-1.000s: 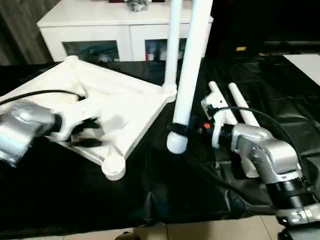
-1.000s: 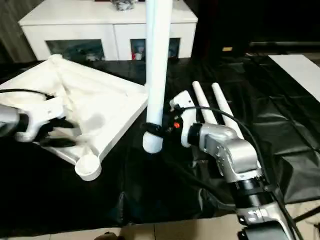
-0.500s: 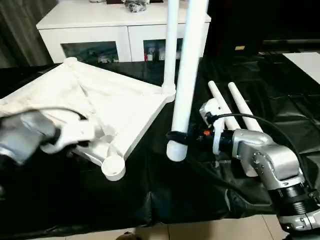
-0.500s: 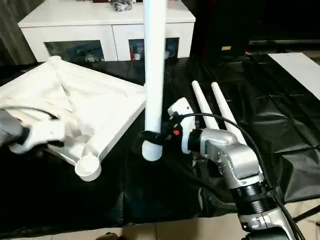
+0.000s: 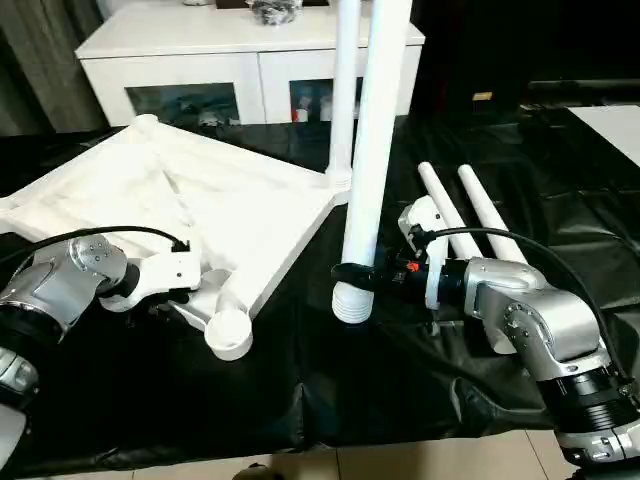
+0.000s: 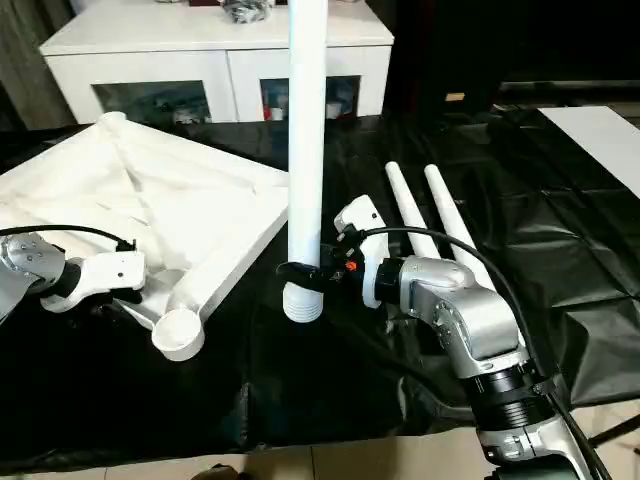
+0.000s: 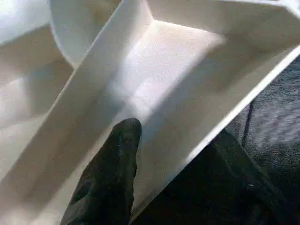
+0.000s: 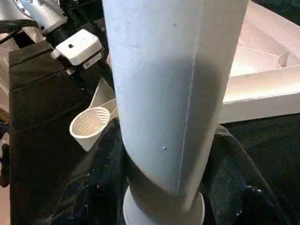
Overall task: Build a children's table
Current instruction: Insert table leg to table base
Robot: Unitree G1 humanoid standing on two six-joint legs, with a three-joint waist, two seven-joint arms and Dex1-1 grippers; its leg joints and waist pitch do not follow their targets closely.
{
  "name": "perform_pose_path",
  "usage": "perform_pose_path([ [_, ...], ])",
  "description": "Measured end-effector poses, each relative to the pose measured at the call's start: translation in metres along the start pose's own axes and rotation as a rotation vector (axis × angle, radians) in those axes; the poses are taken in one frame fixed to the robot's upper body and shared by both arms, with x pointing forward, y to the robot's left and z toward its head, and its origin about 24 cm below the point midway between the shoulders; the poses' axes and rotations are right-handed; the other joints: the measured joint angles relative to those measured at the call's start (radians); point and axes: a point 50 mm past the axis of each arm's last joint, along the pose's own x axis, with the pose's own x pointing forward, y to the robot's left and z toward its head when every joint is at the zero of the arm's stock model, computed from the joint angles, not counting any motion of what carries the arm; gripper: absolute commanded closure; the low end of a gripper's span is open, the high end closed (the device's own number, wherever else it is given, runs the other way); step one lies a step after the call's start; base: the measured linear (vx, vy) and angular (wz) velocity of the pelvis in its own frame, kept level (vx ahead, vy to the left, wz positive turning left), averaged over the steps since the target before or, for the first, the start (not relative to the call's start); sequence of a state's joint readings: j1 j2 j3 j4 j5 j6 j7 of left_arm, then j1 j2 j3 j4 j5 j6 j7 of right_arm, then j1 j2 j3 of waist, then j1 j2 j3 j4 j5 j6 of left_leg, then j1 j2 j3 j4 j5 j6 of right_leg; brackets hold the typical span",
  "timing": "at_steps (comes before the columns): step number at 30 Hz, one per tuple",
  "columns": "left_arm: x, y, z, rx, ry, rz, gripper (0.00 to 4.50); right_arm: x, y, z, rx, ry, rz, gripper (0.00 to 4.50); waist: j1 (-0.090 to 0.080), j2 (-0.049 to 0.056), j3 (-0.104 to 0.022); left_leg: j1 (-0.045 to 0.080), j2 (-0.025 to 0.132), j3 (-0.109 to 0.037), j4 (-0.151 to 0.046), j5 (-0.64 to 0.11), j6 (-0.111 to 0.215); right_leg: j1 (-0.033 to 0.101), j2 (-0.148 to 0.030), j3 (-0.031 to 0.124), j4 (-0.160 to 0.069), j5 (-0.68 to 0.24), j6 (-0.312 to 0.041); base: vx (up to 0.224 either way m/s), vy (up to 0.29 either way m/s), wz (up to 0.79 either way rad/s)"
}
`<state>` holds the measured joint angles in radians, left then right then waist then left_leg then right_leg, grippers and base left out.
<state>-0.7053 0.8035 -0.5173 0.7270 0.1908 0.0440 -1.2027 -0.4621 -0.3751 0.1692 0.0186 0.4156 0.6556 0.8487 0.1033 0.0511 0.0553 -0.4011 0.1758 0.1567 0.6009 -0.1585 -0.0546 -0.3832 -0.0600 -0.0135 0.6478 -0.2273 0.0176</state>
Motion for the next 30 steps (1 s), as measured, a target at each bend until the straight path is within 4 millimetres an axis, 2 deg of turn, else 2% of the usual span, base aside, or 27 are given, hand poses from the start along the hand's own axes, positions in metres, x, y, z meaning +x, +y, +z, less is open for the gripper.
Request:
perform_pose_path([
  [4,0.003,-0.002,0.006,-0.053,-0.038,-0.024,2.98,0.000,0.000,0.000,0.000,0.001,0.001,2.65,-0.002,0.000,0.000,0.000,0.000,0.002,0.000,0.000,0.000,0.000,-0.001,0.001,-0.001,0.000,0.000,0.000,0.000,0.00],
  [7,0.009,-0.008,0.018,-0.081,-0.114,-0.058,3.02,0.000,0.000,0.000,-0.001,0.001,0.001,2.65,-0.007,0.001,-0.001,0.000,0.000,0.002,0.000,0.000,0.000,-0.001,-0.001,0.001,-0.001,0.000,0.000,0.000,0.000,0.00],
  [8,0.011,-0.009,0.022,-0.102,-0.147,-0.061,3.21,0.000,0.000,0.000,-0.001,0.002,0.000,2.65,-0.008,0.001,-0.001,0.000,0.000,0.002,0.000,0.000,0.000,-0.001,-0.001,0.001,-0.001,0.000,0.000,0.000,0.000,0.00],
  [14,0.025,-0.019,0.045,-0.189,-0.272,-0.055,3.57,0.000,-0.002,-0.001,-0.007,0.010,-0.028,2.65,-0.009,0.005,-0.002,0.000,0.000,0.003,0.000,0.000,0.000,-0.001,-0.001,0.001,-0.001,0.000,0.000,0.000,0.000,0.00],
  [20,0.042,-0.031,0.074,-0.223,-0.377,-0.006,3.91,-0.001,-0.009,-0.004,0.013,0.008,-0.110,2.65,-0.013,0.009,-0.004,0.002,0.000,0.004,0.000,0.000,0.000,0.000,-0.002,0.001,-0.001,0.001,-0.001,0.000,0.000,0.00],
  [24,0.057,-0.041,0.096,-0.285,-0.445,0.036,4.11,-0.009,-0.023,-0.004,0.039,-0.021,-0.239,2.65,-0.014,0.018,-0.011,0.002,0.000,0.005,0.000,0.000,0.001,0.000,-0.003,0.001,-0.002,0.001,-0.002,0.000,0.000,0.00],
  [26,0.062,-0.044,0.107,-0.273,-0.483,0.046,4.20,-0.010,-0.025,-0.003,0.032,-0.032,-0.271,2.65,-0.013,0.019,-0.011,0.001,0.000,0.005,0.000,0.000,0.001,0.000,-0.003,0.001,-0.002,0.001,-0.002,0.000,0.000,0.00],
  [30,0.067,-0.051,0.115,-0.244,-0.523,0.059,4.47,-0.008,-0.029,-0.002,0.009,-0.048,-0.321,2.65,-0.018,0.019,-0.011,0.001,0.001,0.005,0.000,0.000,0.001,-0.001,-0.002,0.001,-0.002,0.001,-0.002,0.000,0.000,0.00],
])
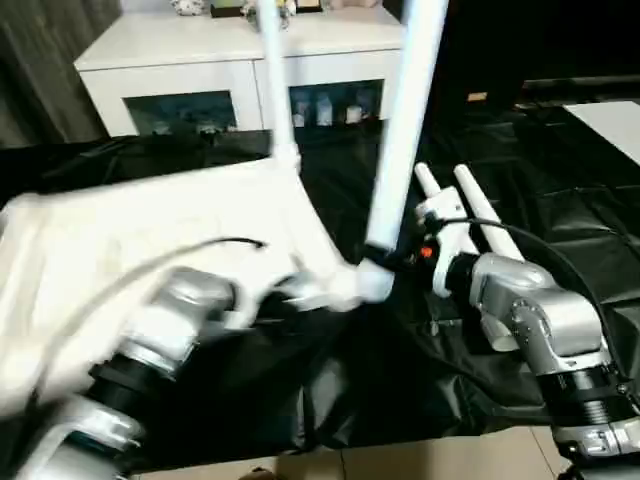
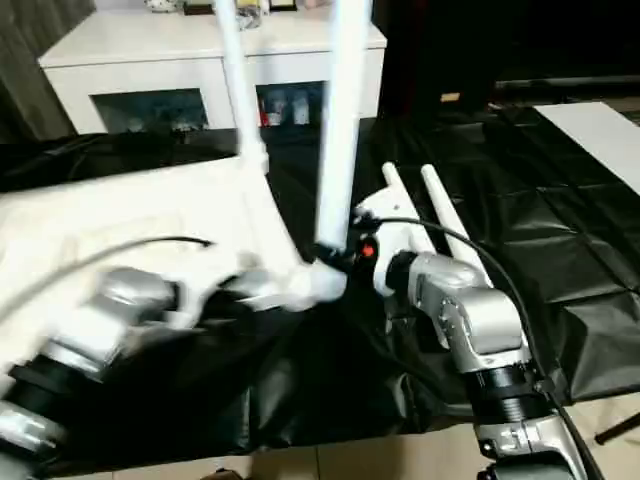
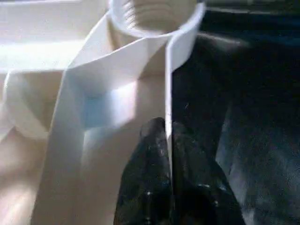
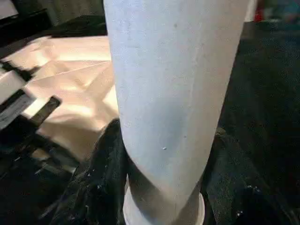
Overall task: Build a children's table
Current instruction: Insert table leg to table base
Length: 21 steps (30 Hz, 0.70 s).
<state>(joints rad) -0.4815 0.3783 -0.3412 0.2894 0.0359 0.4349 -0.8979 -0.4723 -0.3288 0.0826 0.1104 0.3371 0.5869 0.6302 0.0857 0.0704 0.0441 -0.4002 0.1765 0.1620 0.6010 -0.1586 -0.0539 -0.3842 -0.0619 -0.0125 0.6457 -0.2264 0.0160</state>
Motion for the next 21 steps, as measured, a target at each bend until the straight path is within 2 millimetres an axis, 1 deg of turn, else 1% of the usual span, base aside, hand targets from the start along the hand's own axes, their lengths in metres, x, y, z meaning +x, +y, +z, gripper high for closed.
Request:
perform_pose_path([
  [4,0.004,-0.003,0.003,-0.007,-0.001,0.025,4.50,0.000,-0.004,0.003,-0.051,-0.034,-0.023,2.65,0.002,0.000,0.000,0.000,0.000,0.000,0.000,0.000,0.000,0.000,0.000,0.000,0.000,0.000,0.000,0.000,0.000,0.00],
  [8,0.006,-0.006,0.006,0.001,-0.006,0.037,4.50,0.001,-0.004,0.004,-0.030,-0.053,-0.022,2.65,0.002,0.000,0.000,-0.001,0.000,0.000,0.000,0.000,0.000,0.000,0.000,0.000,-0.001,0.000,0.000,0.000,0.000,0.00],
  [11,0.007,-0.007,0.005,0.026,-0.019,0.037,4.50,0.001,-0.003,0.003,0.006,-0.067,0.021,2.65,0.003,0.002,0.000,-0.001,0.000,0.000,-0.001,0.000,0.000,0.000,0.000,0.000,-0.001,0.000,0.000,0.000,0.000,0.00],
  [15,0.007,-0.007,0.004,0.034,-0.023,0.043,4.50,0.008,0.004,-0.001,0.066,-0.083,0.125,2.65,0.002,0.003,0.000,-0.001,0.000,0.000,-0.002,0.000,0.000,-0.001,0.000,-0.001,-0.001,0.000,0.000,0.000,0.000,0.00],
  [21,0.006,-0.007,0.004,0.037,-0.024,0.043,4.50,0.020,-0.002,-0.009,0.106,-0.073,0.141,2.66,0.002,0.001,0.001,-0.001,0.000,0.001,-0.002,0.000,0.000,-0.001,0.000,0.000,-0.001,0.000,0.000,0.000,0.000,0.00],
])
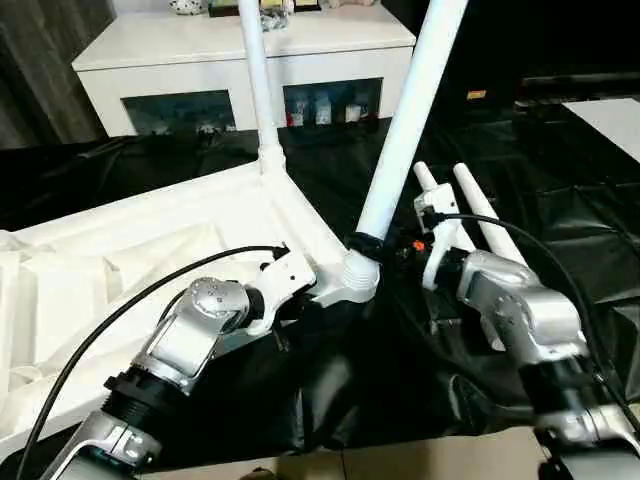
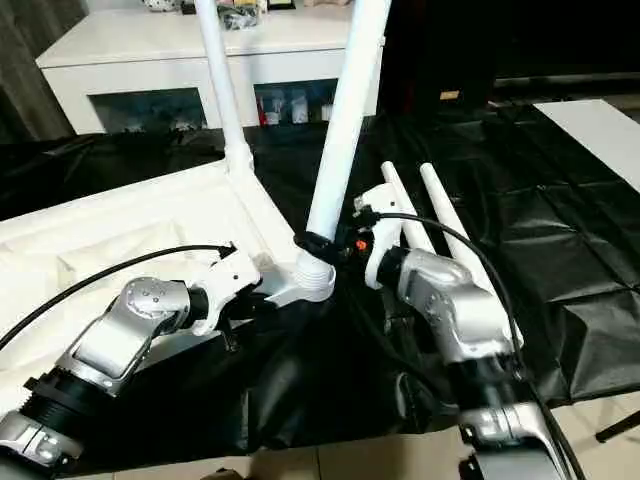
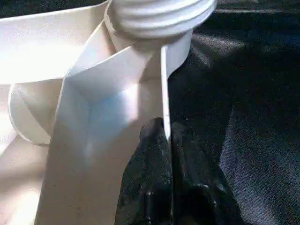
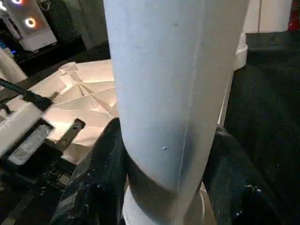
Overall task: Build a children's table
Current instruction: Insert table leg to table base
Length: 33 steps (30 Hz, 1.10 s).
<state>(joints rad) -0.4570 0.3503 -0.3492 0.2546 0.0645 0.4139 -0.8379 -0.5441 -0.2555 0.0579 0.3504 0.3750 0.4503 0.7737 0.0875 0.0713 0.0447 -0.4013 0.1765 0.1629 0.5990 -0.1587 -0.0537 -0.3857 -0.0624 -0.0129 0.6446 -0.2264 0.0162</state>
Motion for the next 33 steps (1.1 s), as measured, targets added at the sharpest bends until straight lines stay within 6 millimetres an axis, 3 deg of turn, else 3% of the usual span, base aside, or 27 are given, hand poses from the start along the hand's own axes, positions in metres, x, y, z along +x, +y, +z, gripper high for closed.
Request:
perform_pose_path([
  [16,-0.006,-0.001,-0.003,-0.031,-0.039,0.004,4.50,0.006,-0.014,-0.003,-0.010,-0.017,0.010,2.66,-0.002,-0.005,0.001,-0.001,0.002,0.005,-0.002,0.000,0.000,-0.005,0.000,0.001,0.000,0.000,0.001,0.000,0.000,0.00],
  [33,-0.007,-0.001,-0.005,-0.021,-0.042,0.006,4.50,0.003,-0.009,-0.015,-0.061,-0.057,-0.015,2.66,0.000,-0.012,-0.002,0.000,0.004,0.006,-0.003,0.000,0.000,-0.005,0.000,0.001,-0.001,-0.001,0.001,0.000,0.000,0.00],
])
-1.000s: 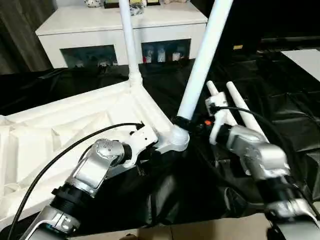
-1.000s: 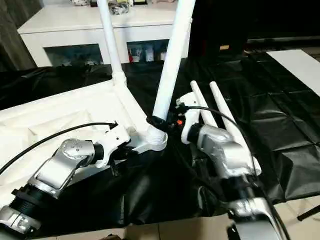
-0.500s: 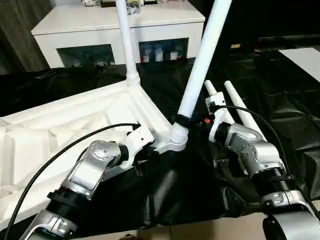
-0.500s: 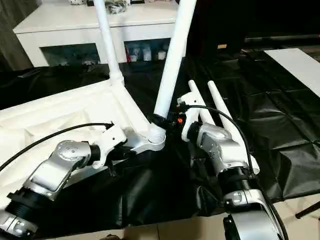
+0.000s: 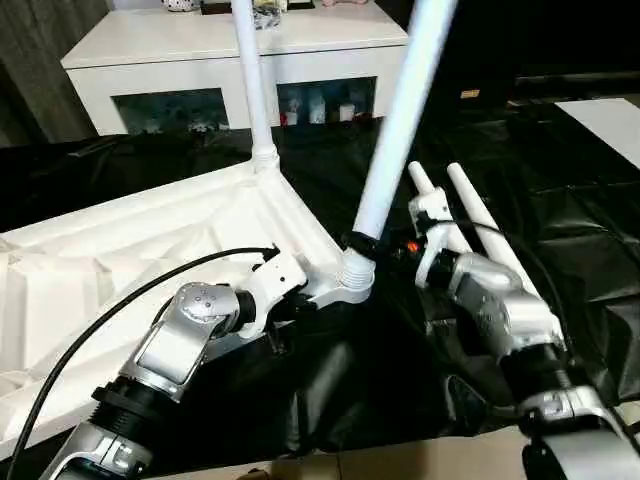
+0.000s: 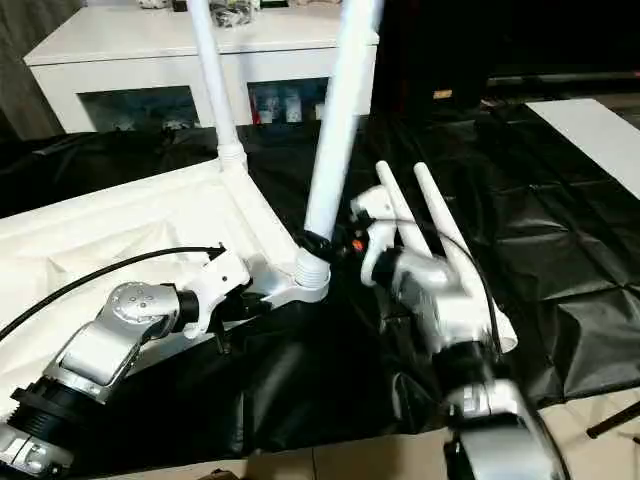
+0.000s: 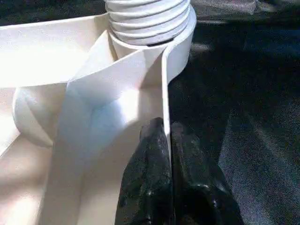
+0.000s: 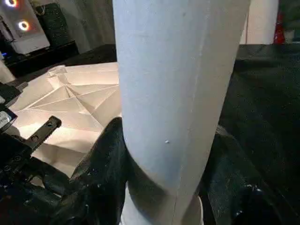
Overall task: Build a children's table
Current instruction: Insert table leg to table base
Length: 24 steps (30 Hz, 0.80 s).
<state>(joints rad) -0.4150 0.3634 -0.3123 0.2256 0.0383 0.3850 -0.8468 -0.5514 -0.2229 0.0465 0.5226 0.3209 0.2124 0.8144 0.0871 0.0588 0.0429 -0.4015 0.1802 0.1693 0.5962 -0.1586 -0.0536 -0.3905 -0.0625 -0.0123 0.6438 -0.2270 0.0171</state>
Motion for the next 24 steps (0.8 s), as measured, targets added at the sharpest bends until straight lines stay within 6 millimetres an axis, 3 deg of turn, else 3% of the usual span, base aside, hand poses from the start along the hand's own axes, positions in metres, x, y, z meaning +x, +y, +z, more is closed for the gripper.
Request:
perform_pose_path([
  [6,0.000,-0.001,0.000,0.002,0.001,-0.008,4.50,-0.006,0.006,-0.001,-0.065,0.004,-0.001,2.66,0.000,0.001,-0.002,0.000,0.000,0.000,-0.002,0.000,0.000,0.001,0.000,0.000,-0.003,0.000,0.000,0.000,0.000,0.00],
  [13,-0.002,0.001,-0.002,0.009,0.006,-0.016,4.50,0.002,0.012,0.005,-0.146,0.072,0.050,2.66,-0.005,0.001,-0.003,0.001,0.000,0.000,-0.004,0.000,0.000,0.001,0.000,0.000,-0.004,0.000,0.000,0.000,0.000,0.00],
  [18,-0.003,0.001,-0.003,0.013,0.013,-0.019,4.50,0.010,0.012,0.008,-0.167,0.132,0.087,2.66,-0.005,-0.006,-0.007,0.001,0.000,0.000,-0.006,0.000,0.000,0.001,0.001,0.000,-0.005,0.000,0.000,0.000,0.000,0.00],
  [24,-0.006,0.002,-0.008,0.006,0.027,-0.006,4.50,0.019,0.010,0.008,-0.149,0.180,0.111,2.66,-0.025,-0.015,-0.011,0.007,0.001,0.000,-0.006,0.000,-0.001,0.005,0.001,0.000,-0.005,0.000,0.000,0.000,0.000,0.00],
])
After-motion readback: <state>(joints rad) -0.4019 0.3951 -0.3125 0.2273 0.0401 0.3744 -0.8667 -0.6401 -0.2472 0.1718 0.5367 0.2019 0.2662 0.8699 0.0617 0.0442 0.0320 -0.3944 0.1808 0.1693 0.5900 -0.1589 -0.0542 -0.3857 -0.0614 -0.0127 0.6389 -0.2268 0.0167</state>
